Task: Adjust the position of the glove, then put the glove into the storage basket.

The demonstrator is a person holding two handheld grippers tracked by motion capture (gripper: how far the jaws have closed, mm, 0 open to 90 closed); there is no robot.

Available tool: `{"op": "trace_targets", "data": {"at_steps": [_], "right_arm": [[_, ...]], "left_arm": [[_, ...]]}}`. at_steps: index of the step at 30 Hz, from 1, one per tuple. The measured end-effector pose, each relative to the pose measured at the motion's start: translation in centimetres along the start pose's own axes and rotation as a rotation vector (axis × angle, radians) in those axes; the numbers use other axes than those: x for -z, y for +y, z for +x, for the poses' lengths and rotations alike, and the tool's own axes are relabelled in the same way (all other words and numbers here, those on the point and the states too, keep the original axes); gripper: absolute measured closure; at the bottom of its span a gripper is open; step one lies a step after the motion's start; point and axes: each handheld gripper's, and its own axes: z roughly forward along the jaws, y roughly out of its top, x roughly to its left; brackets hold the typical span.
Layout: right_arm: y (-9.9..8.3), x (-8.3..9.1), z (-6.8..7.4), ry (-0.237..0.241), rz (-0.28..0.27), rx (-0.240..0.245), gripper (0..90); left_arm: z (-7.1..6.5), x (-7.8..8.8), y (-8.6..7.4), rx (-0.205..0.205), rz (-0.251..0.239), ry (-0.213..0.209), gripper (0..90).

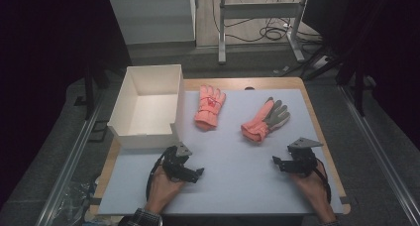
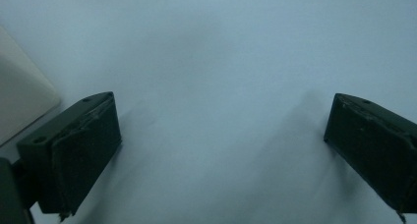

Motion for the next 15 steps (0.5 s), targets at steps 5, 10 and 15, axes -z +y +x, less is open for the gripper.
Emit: {"op": "trace_targets", "data": {"at_steps": [5, 10, 15], "right_arm": [[0.02, 0.0, 0.02, 0.0, 0.001, 0.001, 24.2], [0.04, 0.01, 0.01, -0.001, 0.002, 0.001, 23.9], [0.08, 0.03, 0.01, -0.003, 0.004, 0.0, 23.5]], "left_arm": [[0.01, 0.0, -0.02, 0.001, -0.001, -0.001, 0.3], [0.02, 0.0, -0.03, 0.0, -0.001, -0.001, 0.3], [0.05, 0.03, -0.03, -0.004, 0.002, -0.001, 0.3]]}}
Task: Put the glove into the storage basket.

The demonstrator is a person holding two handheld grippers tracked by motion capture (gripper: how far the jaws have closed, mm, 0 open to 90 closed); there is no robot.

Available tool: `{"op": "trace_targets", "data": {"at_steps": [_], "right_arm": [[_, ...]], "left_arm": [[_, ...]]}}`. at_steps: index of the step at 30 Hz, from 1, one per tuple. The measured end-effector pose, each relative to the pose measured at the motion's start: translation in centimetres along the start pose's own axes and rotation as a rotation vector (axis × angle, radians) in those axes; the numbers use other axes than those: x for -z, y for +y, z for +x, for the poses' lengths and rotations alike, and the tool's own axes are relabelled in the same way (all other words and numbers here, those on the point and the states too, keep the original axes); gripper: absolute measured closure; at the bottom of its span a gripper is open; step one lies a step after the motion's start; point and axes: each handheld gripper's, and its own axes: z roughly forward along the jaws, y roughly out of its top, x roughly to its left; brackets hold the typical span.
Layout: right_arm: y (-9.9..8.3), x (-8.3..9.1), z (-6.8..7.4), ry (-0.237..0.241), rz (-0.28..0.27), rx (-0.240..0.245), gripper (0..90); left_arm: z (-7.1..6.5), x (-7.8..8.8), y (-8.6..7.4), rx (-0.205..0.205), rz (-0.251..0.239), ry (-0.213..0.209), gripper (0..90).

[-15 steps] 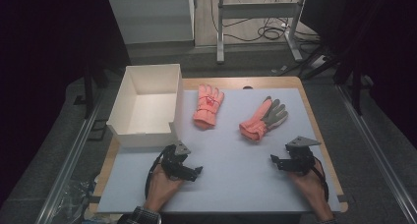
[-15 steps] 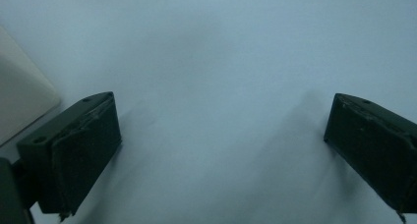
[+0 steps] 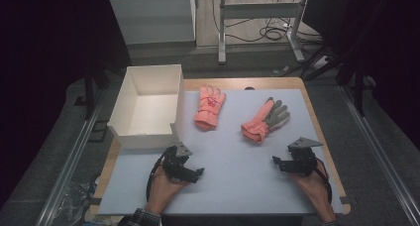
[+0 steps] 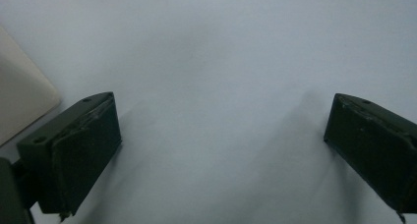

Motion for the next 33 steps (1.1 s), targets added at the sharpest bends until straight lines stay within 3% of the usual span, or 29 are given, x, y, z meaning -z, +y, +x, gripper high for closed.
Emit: {"op": "trace_targets", "data": {"at_steps": [8, 22, 33], "right_arm": [[0.2, 0.1, -0.2, 0.003, -0.003, -0.03, 24.0], [2.5, 0.4, -1.5, -0.012, -0.023, -0.059, 24.2], [5.1, -0.1, -3.2, 0.006, -0.045, -0.102, 38.7]], "left_arm": [[0.0, 0.0, 0.0, 0.0, 0.0, 0.0, 0.4], [0.0, 0.0, 0.0, 0.0, 0.0, 0.001, 0.4], [0.0, 0.0, 0.0, 0.0, 0.0, 0.001, 0.4]]}}
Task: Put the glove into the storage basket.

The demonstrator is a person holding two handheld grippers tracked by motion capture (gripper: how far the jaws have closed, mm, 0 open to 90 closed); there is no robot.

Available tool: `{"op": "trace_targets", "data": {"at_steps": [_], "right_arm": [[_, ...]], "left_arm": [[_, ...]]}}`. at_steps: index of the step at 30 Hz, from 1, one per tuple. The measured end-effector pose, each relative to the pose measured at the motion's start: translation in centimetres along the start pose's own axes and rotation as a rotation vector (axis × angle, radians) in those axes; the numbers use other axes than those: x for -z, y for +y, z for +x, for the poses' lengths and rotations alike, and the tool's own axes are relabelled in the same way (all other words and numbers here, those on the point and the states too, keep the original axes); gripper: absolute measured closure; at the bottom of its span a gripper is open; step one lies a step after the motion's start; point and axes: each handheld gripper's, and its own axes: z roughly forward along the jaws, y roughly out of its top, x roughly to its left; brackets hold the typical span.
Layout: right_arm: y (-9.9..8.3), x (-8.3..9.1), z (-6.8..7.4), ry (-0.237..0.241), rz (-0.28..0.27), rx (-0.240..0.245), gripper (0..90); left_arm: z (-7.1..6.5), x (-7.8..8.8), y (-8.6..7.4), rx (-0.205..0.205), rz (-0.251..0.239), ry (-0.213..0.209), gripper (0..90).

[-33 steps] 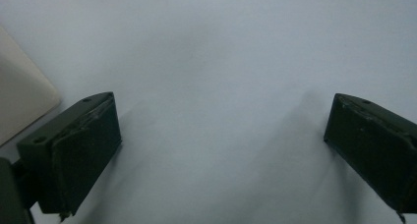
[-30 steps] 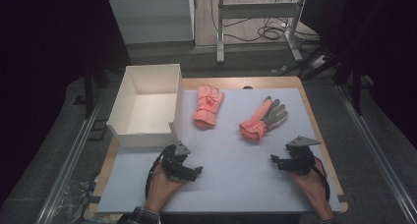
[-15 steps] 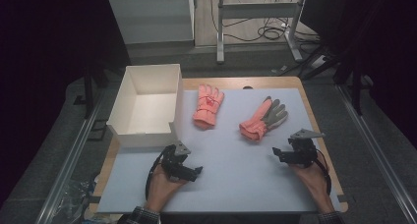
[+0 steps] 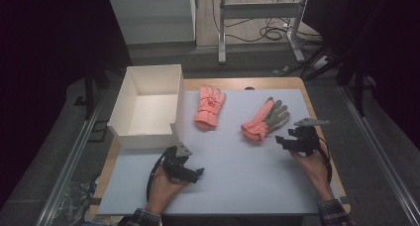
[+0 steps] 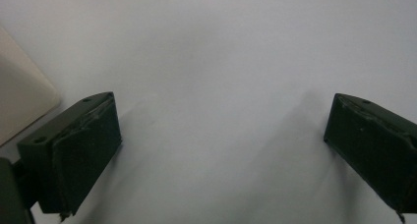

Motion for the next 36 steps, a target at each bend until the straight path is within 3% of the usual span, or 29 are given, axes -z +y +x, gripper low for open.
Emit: {"op": "trace_targets", "data": {"at_steps": [5, 15, 25, 31, 36], "right_arm": [[1.9, -0.8, -0.6, 0.005, -0.01, -0.002, 46.4], [4.8, -3.1, -1.1, -0.021, -0.011, -0.008, 41.6], [5.4, -6.6, -1.4, -0.051, 0.05, -0.024, 39.6], [5.1, -7.6, -1.5, -0.058, 0.109, -0.061, 51.6], [4.8, -7.8, -1.2, -0.07, 0.11, -0.059, 68.5]], "left_arm": [[0.0, 0.0, 0.0, 0.0, 0.0, 0.0, 0.4], [0.0, 0.0, 0.0, 0.0, -0.001, 0.0, 0.4], [0.0, 0.0, 0.0, -0.003, -0.001, 0.0, 0.4], [0.0, 0.0, 0.0, -0.004, -0.001, 0.0, 0.4], [0.0, 0.0, 0.0, 0.0, -0.001, 0.0, 0.4]]}}
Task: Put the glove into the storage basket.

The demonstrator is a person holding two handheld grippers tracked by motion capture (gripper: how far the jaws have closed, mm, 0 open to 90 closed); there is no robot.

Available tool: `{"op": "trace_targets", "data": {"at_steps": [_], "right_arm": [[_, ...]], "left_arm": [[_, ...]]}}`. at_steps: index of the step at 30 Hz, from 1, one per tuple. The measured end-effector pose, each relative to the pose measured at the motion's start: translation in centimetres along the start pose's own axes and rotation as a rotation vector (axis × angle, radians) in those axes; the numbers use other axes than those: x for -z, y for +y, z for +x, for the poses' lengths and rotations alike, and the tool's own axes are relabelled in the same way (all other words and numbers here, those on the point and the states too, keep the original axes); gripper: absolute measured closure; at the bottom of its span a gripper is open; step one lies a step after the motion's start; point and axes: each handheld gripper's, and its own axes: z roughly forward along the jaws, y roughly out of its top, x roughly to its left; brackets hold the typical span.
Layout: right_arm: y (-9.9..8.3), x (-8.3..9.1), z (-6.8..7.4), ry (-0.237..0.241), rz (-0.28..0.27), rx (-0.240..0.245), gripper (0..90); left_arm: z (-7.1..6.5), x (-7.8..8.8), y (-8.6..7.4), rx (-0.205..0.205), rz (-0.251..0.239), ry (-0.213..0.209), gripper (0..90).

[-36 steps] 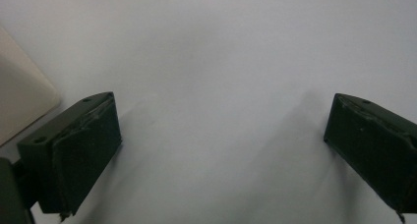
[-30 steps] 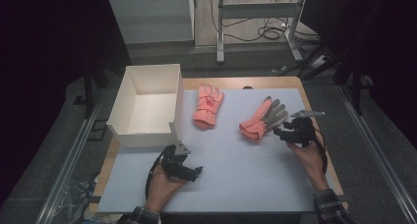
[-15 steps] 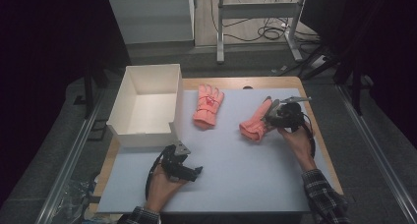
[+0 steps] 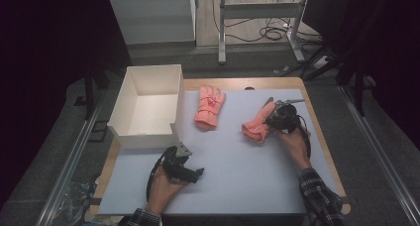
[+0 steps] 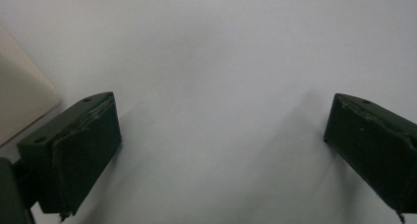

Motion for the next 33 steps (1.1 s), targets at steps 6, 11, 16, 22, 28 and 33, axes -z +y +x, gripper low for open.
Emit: {"op": "trace_targets", "data": {"at_steps": [6, 11, 16, 22, 28, 33], "right_arm": [[-0.1, 0.1, 0.2, -0.021, -0.003, 0.004, 82.5], [-0.1, 0.2, 0.0, -0.012, -0.016, -0.003, 85.0], [-0.3, 0.6, -0.5, 0.022, -0.04, -0.025, 86.2], [-0.4, 1.2, -0.7, 0.052, -0.069, -0.034, 86.9], [-0.5, 2.2, -0.9, 0.065, -0.088, -0.036, 87.2], [-0.6, 3.1, -1.0, 0.077, -0.101, -0.03, 87.3]], "left_arm": [[0.0, 0.0, 0.0, -0.001, 0.0, 0.0, 0.4], [0.0, 0.0, 0.0, -0.004, 0.0, 0.0, 0.4], [0.0, 0.0, 0.0, -0.004, 0.0, 0.0, 0.4], [0.0, 0.0, 0.0, -0.003, 0.0, 0.0, 0.4], [0.0, 0.0, 0.0, -0.003, 0.0, 0.0, 0.4], [0.0, 0.0, 0.0, -0.004, 0.0, 0.0, 0.4]]}}
